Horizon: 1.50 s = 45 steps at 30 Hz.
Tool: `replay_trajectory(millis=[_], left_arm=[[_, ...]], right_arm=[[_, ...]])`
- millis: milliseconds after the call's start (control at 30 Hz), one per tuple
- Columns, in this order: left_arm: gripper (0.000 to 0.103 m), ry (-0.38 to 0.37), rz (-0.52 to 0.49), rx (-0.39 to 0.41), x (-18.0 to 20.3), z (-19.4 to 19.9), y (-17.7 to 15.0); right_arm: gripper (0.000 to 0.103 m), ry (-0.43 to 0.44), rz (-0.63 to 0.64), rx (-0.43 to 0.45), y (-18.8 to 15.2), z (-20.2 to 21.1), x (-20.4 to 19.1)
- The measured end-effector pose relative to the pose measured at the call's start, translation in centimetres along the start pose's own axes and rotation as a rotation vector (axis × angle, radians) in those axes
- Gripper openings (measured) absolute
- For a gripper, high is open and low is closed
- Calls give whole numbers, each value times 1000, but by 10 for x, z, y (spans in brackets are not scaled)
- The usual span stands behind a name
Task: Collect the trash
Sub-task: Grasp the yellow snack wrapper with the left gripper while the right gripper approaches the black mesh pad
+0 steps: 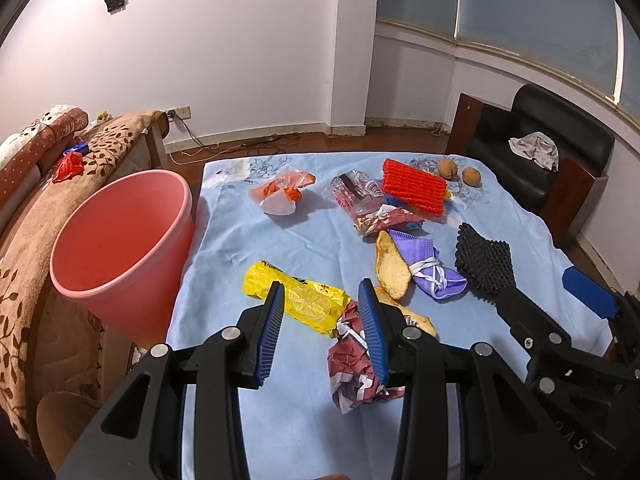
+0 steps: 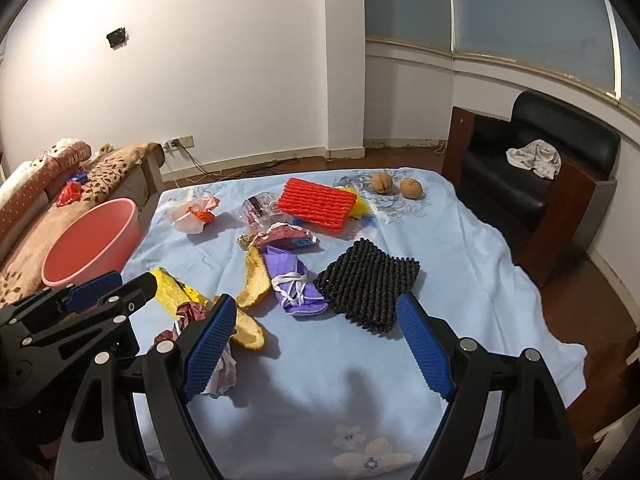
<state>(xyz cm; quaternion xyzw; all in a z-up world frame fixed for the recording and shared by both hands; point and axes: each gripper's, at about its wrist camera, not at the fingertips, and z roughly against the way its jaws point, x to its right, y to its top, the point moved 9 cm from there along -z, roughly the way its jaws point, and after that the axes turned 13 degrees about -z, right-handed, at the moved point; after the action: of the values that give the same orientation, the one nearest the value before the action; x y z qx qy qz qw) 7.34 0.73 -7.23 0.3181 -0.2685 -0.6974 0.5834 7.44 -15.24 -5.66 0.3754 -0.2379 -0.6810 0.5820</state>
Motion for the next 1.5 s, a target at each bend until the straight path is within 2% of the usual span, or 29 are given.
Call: replay_trajectory(millis=[233, 433, 533, 633, 733, 800, 1033, 1167, 1267, 1367, 1500], left_arm=[[39, -18, 25, 1, -12, -2, 0], [39, -27, 2, -1, -23, -1, -6], [39, -38, -15, 4, -28, 2, -12], [39, -58, -22, -5, -30, 1, -18], [39, -65, -28, -35, -33, -3, -29], [39, -71, -16, -51, -36, -6, -33], [39, -186, 112, -117, -36, -22, -28], [39, -217, 184, -213, -31, -43, -24], [39, -230, 253, -274, -30, -57, -23], [39, -229, 291, -298, -28, -65, -19], [39, -182, 269, -329, -24, -75, -15]], right_arm=[[81, 25, -4, 22, 8, 1, 2], [79, 78, -27, -3, 14, -6, 8], [79, 68, -16, -17, 15, -11, 13], [72, 65, -2, -44, 13, -19, 19], [71, 48, 8, -57, 10, -26, 25], [66, 55, 21, -63, 9, -29, 27], [59, 89, 4, -80, 10, -36, 36], [58, 106, -14, -90, 13, -39, 41], [58, 114, -34, -93, 15, -41, 46], [58, 115, -54, -100, 16, -45, 53], [58, 111, -75, -115, 15, -50, 63]])
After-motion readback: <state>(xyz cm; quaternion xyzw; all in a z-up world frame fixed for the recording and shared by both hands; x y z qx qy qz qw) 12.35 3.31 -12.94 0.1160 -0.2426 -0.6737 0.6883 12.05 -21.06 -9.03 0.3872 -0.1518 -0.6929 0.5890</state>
